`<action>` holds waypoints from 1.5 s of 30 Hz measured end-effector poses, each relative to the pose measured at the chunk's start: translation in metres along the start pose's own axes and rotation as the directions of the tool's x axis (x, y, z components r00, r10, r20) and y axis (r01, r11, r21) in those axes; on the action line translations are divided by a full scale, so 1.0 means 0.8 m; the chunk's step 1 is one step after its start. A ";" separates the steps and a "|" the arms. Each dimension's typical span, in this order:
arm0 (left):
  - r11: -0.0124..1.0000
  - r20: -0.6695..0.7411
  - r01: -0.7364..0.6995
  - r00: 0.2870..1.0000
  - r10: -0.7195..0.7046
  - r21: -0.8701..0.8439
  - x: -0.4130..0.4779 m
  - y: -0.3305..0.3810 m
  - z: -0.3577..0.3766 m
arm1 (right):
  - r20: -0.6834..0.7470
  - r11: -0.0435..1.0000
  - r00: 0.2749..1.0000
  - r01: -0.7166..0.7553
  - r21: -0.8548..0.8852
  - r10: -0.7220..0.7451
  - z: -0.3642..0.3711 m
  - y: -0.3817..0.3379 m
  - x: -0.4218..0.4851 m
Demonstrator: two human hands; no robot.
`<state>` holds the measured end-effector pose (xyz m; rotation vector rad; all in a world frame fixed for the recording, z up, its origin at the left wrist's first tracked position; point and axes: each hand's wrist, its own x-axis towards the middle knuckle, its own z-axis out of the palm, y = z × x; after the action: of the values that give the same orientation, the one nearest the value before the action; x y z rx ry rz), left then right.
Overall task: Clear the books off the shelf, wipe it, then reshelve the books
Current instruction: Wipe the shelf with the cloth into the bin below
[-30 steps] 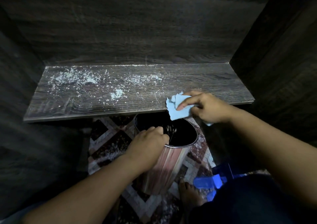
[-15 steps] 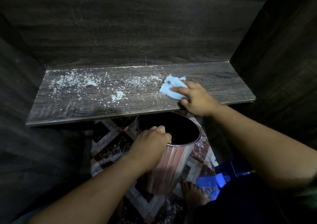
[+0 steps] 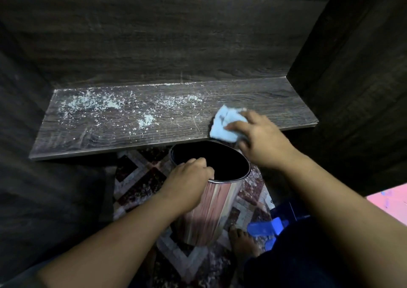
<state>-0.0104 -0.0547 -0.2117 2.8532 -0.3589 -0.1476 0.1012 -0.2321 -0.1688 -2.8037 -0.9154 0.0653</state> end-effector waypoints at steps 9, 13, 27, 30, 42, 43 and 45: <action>0.999 -0.033 0.019 0.999 -0.020 -0.034 0.007 -0.005 0.001 | -0.002 0.999 1.000 -0.011 0.032 0.011 0.004 0.013 0.017; 0.999 -0.029 0.018 0.999 -0.019 -0.037 0.011 -0.005 0.004 | -0.230 0.999 0.973 -0.003 0.054 0.015 0.010 0.034 0.066; 0.996 0.020 0.072 0.997 -0.071 -0.044 0.017 -0.013 0.008 | -0.118 0.994 0.993 -0.031 -0.104 0.019 0.047 0.013 0.211; 0.997 0.015 0.065 0.998 -0.065 -0.035 0.013 -0.016 0.009 | -0.059 0.994 0.998 -0.036 -0.107 0.030 0.040 0.015 0.216; 0.998 0.021 0.056 0.998 -0.056 -0.029 0.012 -0.014 0.010 | -0.080 0.999 0.997 -0.006 -0.052 0.002 0.045 0.029 0.128; 0.998 0.022 0.057 0.998 -0.056 -0.029 0.011 -0.014 0.009 | -0.068 0.999 0.997 0.024 -0.036 -0.027 0.042 0.031 0.117; 0.998 0.020 0.055 0.998 -0.054 -0.030 0.011 -0.014 0.007 | -0.063 0.996 0.994 0.091 0.002 -0.091 0.041 0.038 0.095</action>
<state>-0.0006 -0.0479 -0.2210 2.8348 -0.2805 -0.1893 0.1766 -0.2060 -0.2058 -2.7383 -1.0246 -0.0331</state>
